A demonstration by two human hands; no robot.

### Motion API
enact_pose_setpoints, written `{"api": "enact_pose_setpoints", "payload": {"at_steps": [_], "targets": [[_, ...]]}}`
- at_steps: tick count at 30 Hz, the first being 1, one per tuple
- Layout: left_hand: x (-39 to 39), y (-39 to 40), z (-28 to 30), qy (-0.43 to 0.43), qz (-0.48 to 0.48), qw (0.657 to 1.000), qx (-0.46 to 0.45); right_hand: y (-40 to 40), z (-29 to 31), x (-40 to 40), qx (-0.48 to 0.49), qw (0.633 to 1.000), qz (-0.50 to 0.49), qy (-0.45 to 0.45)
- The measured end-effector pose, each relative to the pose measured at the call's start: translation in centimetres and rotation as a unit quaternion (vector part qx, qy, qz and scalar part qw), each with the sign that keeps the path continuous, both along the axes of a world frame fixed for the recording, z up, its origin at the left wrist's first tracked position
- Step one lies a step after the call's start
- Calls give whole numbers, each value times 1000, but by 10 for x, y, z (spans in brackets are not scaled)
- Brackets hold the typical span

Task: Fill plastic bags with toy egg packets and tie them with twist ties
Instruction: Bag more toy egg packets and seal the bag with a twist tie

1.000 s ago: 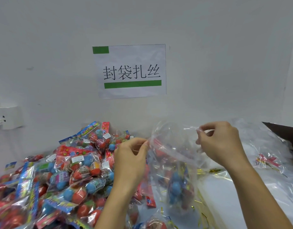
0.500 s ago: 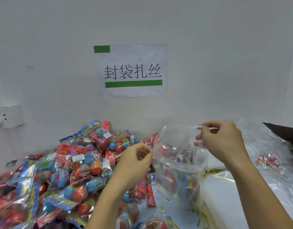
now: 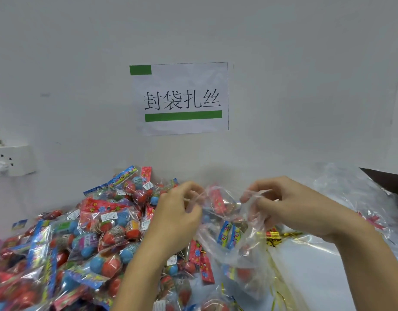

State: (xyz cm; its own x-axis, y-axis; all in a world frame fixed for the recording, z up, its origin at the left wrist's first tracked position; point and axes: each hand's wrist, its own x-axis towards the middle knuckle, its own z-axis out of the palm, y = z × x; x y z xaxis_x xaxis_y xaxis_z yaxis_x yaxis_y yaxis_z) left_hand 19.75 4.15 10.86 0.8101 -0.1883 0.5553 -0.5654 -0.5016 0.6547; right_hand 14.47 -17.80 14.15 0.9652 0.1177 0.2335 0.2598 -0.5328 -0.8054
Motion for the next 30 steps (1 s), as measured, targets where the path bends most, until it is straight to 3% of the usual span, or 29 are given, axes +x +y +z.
{"api": "enact_pose_setpoints", "payload": {"at_steps": [4, 6, 8, 11, 14, 19, 23, 25, 28, 30], "targets": [[0, 10, 8, 10, -26, 994, -110, -2, 1, -8, -8, 986, 144, 84], [1, 15, 8, 12, -38, 988, -150, -4, 2, -7, 1, 984, 157, 79], [4, 19, 7, 18, -40, 986, -162, -5, -3, 1, 37, 993, 108, 18], [3, 24, 8, 37, -68, 979, -187, -6, -27, 31, 92, 992, -60, -69], [-2, 23, 12, 60, -135, 965, -218, -4, -68, 58, 38, 981, -181, -63], [-4, 23, 15, 117, -239, 901, -342, -4, -125, 85, -9, 987, -160, 23], [5, 21, 12, 102, -159, 878, -440, 0, -153, 88, 25, 986, -152, 60], [13, 23, 4, 77, -45, 902, -423, -1, -159, 87, 37, 984, -164, 54], [25, 29, -15, 49, 116, 964, -235, 0, -161, 84, 8, 986, -159, 57], [29, 30, -24, 54, 139, 982, -118, 2, -161, 82, -4, 988, -147, 46]]}}
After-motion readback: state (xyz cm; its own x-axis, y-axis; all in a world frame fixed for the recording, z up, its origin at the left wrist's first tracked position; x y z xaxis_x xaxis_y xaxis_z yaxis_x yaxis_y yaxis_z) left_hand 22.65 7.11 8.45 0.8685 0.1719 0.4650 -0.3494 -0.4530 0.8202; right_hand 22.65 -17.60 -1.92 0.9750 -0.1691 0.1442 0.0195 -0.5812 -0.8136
